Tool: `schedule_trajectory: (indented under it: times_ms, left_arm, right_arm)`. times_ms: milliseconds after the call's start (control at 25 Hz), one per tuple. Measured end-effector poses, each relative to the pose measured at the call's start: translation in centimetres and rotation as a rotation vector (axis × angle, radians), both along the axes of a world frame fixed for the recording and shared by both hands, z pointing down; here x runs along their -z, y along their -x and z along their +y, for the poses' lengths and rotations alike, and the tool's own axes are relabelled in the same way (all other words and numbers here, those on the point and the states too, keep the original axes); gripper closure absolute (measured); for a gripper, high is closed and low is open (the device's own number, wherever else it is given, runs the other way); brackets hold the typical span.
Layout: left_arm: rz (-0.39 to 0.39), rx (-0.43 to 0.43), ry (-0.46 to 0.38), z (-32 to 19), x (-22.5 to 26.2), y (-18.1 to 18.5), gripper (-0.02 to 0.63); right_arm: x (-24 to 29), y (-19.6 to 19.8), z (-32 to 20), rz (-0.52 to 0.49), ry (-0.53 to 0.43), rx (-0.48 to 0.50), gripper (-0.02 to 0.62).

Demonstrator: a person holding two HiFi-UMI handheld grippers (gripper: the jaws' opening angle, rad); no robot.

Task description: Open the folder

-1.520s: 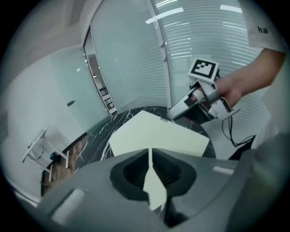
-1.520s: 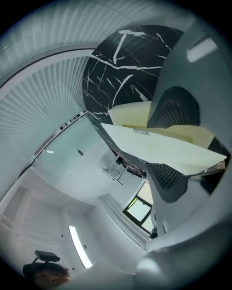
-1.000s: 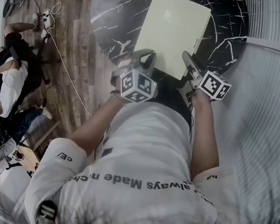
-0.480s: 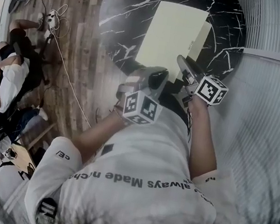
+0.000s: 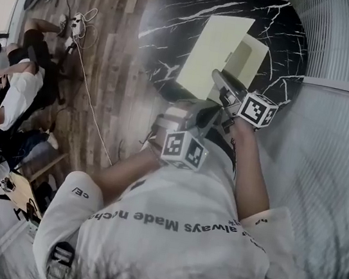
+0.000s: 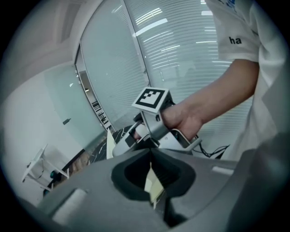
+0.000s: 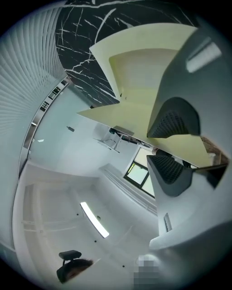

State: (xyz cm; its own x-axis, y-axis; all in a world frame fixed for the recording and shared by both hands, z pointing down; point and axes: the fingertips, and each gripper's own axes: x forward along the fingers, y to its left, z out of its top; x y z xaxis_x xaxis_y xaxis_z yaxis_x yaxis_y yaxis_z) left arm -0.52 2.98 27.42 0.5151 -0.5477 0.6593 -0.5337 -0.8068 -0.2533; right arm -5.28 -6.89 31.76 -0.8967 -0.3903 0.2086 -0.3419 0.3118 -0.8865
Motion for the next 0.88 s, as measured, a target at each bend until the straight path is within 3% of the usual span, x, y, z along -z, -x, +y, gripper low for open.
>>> schedule_trajectory:
  times_ms: [400,880]
  left_arm:
    - [-0.184,0.116,-0.002,-1.5,-1.4,5.8,0.603]
    - [-0.271,0.299,-0.026,-4.5,-1.6,14.2,0.603]
  right_arm:
    - [1.9,5.1,-0.5,-0.05,-0.049,0.117,0.479]
    - [3.3,6.9,-0.5,-0.012,-0.116,0.163,0.469]
